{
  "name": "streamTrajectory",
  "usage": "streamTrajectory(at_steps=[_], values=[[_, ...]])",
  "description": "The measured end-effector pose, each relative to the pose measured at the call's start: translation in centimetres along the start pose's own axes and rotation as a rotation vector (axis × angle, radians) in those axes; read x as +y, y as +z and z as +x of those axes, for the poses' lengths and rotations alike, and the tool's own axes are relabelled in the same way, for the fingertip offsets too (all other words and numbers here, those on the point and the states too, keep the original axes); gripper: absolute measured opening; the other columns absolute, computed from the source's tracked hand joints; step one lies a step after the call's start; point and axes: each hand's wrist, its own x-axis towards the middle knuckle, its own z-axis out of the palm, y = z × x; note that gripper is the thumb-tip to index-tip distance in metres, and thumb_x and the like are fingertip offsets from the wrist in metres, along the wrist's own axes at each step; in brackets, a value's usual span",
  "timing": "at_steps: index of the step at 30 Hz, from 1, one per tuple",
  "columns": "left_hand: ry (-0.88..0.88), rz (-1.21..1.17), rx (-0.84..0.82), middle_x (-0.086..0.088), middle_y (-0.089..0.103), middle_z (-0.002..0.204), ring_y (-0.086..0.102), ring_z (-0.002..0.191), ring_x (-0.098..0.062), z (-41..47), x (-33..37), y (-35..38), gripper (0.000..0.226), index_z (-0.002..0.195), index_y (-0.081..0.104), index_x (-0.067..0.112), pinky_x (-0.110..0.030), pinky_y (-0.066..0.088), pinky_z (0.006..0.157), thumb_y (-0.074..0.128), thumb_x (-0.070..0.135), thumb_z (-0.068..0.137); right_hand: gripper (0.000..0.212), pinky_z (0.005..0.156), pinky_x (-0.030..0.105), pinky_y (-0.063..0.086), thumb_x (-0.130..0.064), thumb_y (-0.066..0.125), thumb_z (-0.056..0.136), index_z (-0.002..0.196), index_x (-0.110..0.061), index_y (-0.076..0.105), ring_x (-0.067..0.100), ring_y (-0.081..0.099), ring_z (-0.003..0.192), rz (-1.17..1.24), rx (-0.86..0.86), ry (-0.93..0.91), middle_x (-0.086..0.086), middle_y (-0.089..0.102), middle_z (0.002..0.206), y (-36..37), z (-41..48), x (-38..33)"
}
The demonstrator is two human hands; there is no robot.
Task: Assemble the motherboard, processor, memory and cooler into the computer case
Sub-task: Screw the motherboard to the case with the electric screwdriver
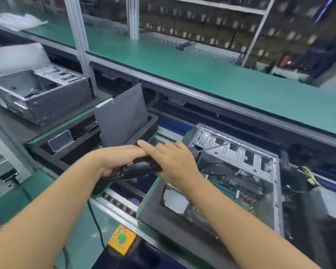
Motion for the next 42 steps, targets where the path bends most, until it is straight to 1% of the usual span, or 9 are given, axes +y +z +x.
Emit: streamTrajectory(at_steps=[5,13,16,20,23,25,30,38,42], values=[[0.102,-0.096,-0.163,-0.024,0.067,0.103,0.059,0.067,-0.031,1.7,3.2,0.5,0.044,0.105,0.068,0.015,-0.038,0.054,0.070,0.051,0.054,0.093,0.056,0.075,0.041,0.043,-0.022,0.075,0.072,0.126,-0.024,0.063,0.025,0.059,0.085,-0.141,0.079,0.271,-0.004,0.066,0.095,-2.8,-2.2,3.1],[0.354,0.728,-0.068,0.005,0.068,0.073,0.050,0.055,-0.015,4.5,11.3,5.3,0.030,0.106,0.067,0.031,-0.032,0.046,0.055,0.053,0.053,0.091,0.067,0.063,0.042,0.055,-0.009,0.084,0.069,0.128,-0.013,0.053,0.036,0.067,0.093,0.078,0.170,0.464,0.010,0.069,0.109,-5.2,-7.2,6.6],[0.492,1.101,0.250,0.014,0.066,0.082,0.058,0.071,-0.012,5.1,15.4,7.2,0.042,0.102,0.064,0.037,-0.034,0.045,0.067,0.044,0.070,0.084,0.066,0.055,0.041,0.052,-0.014,0.074,0.077,0.130,-0.024,0.037,0.038,0.065,0.088,0.058,0.229,0.577,0.010,0.064,0.116,-6.8,-8.1,8.3],[1.214,1.132,0.951,-0.003,0.063,0.099,0.054,0.090,-0.030,4.8,16.9,12.9,0.028,0.100,0.065,0.017,-0.044,0.041,0.077,0.051,0.041,0.094,0.050,0.061,0.044,0.053,-0.018,0.066,0.079,0.125,-0.018,0.048,0.029,0.060,0.082,0.114,0.439,0.787,0.003,0.059,0.113,-10.6,-8.9,11.1],[1.618,0.778,0.601,-0.005,0.059,0.076,0.051,0.069,-0.029,4.8,14.4,18.5,0.016,0.083,0.064,0.009,-0.044,0.041,0.062,0.054,0.017,0.093,0.044,0.072,0.032,0.050,-0.022,0.070,0.082,0.120,-0.015,0.048,0.009,0.054,0.077,0.326,0.487,0.857,-0.012,0.057,0.092,-15.1,-10.3,14.2],[1.476,0.805,0.267,0.001,0.059,0.071,0.053,0.065,-0.023,6.3,12.3,21.7,0.013,0.086,0.063,0.013,-0.039,0.045,0.060,0.052,0.019,0.090,0.038,0.067,0.019,0.046,-0.024,0.074,0.086,0.112,-0.014,0.048,0.006,0.050,0.068,0.360,0.453,0.833,-0.013,0.054,0.082,-18.0,-11.9,15.8],[0.806,0.638,-0.113,0.008,0.061,0.071,0.056,0.066,-0.010,12.9,8.3,27.6,0.006,0.091,0.055,0.033,-0.040,0.050,0.065,0.049,0.030,0.093,0.021,0.050,0.035,0.053,-0.019,0.071,0.092,0.099,-0.023,0.052,0.026,0.054,0.045,0.565,0.441,0.936,0.004,0.057,0.071,-20.6,-18.9,17.4],[0.279,0.533,-0.317,0.007,0.068,0.097,0.065,0.084,-0.011,19.9,6.6,41.2,0.017,0.100,0.059,0.030,-0.029,0.054,0.072,0.057,0.022,0.085,0.016,0.067,0.032,0.053,-0.018,0.068,0.092,0.096,-0.026,0.055,0.012,0.055,0.063,0.667,0.413,1.102,0.007,0.059,0.081,-19.4,-30.5,19.4],[0.201,0.895,-0.481,-0.006,0.030,0.145,0.039,0.129,-0.023,20.3,3.3,48.5,0.088,0.146,0.026,0.012,-0.033,0.040,0.102,0.072,0.042,0.077,0.016,0.062,0.035,0.050,-0.016,0.068,0.089,0.092,-0.025,0.055,0.015,0.049,0.059,0.737,0.501,1.124,0.010,0.054,0.077,-19.3,-33.3,20.5]])
